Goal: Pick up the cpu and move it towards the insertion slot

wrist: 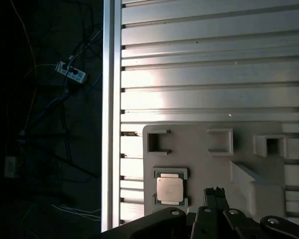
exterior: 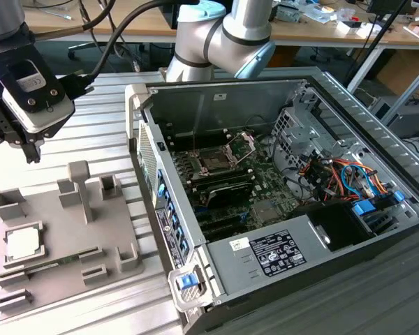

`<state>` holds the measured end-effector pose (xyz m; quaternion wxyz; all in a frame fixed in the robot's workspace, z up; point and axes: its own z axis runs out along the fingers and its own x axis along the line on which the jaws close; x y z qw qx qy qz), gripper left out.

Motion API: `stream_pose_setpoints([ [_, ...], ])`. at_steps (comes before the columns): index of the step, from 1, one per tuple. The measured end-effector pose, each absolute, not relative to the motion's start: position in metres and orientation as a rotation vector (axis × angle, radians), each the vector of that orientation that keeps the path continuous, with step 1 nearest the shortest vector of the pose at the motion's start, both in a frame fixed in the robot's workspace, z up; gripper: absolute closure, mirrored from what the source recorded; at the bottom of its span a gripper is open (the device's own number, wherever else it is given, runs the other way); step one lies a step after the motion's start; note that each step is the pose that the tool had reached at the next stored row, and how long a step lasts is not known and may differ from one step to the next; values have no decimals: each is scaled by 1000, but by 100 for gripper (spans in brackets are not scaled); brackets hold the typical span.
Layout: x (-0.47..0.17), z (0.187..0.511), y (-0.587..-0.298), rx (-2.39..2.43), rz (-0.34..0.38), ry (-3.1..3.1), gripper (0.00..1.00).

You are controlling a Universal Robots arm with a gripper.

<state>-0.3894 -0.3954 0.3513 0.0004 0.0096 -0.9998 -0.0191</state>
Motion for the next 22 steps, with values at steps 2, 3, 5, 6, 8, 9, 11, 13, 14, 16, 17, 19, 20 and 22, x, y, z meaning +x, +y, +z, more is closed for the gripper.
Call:
stream_pose_setpoints([
  [2, -390, 351, -395, 30, -60, -3140, 89],
  [3, -390, 351, -395, 30, -60, -3140, 89],
  [5, -391, 351, -395, 30, -60, -3140, 89],
  [6, -391, 351, -395, 30, -60, -3140, 89],
  [8, -392, 350, -395, 30, -60, -3140, 89],
  [9, -392, 350, -395, 30, -60, -3140, 89],
  [11, -393, 350, -396, 30, -60, -3140, 89],
  [13, -393, 350, -396, 30, -60, -3140, 89],
  [14, -393, 349, -396, 30, -60, -3140, 89],
  [16, -394, 349, -396, 30, -60, -3140, 89],
  [17, -395, 349, -396, 30, -60, -3140, 89],
  [19, -395, 348, -397, 30, -60, -3140, 89],
  [20, -395, 348, -397, 30, -60, -3140, 89],
  [22, -396, 348, -398, 30, -60, -3140, 89],
])
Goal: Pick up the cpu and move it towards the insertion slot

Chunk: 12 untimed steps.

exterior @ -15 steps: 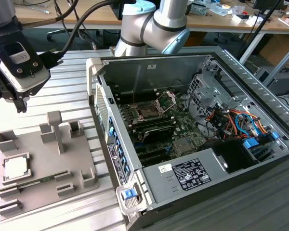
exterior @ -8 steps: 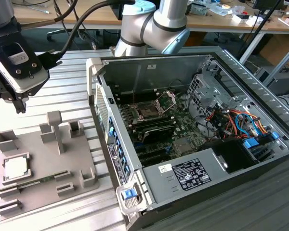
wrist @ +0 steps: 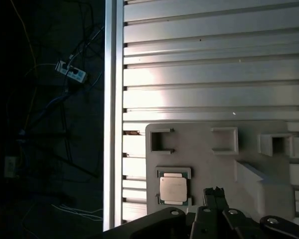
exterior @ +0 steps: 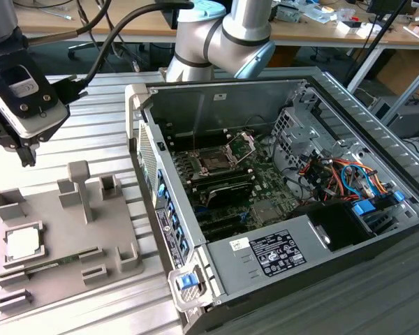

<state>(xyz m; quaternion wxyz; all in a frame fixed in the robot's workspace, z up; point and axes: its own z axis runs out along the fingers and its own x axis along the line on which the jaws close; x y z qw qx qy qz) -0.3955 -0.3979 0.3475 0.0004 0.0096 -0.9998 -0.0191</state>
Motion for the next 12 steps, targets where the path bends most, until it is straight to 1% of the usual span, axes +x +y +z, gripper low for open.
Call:
stream_pose_setpoints([
  [12, -397, 345, -401, 30, -60, -3140, 89],
])
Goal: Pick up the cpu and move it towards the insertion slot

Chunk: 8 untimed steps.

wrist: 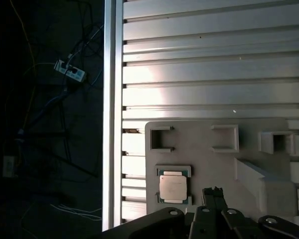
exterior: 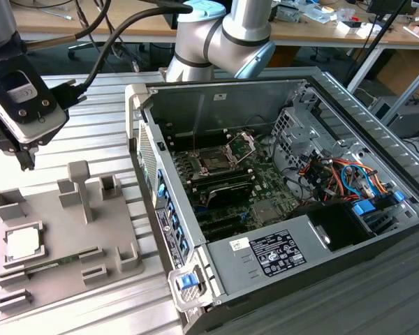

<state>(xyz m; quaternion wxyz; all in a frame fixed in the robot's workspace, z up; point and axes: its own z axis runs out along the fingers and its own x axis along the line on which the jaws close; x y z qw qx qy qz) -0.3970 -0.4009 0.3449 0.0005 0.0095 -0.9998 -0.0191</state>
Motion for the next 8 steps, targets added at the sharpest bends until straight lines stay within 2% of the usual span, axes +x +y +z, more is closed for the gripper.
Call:
stream_pose_setpoints([
  [8, -397, 343, -401, 30, -60, -3140, 89],
])
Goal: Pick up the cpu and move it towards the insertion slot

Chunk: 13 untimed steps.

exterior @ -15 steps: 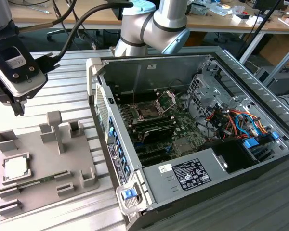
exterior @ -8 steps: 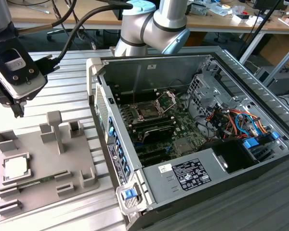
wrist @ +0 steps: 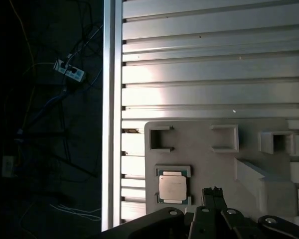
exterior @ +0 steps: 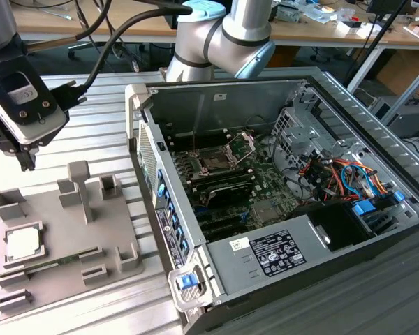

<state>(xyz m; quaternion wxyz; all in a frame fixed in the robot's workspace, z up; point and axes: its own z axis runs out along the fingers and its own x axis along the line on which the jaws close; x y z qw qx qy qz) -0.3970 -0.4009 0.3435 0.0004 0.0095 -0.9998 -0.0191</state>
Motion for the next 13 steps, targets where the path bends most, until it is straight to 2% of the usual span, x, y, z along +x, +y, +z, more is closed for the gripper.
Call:
stream_pose_setpoints([
  [13, -397, 337, -401, 30, -60, -3140, 89],
])
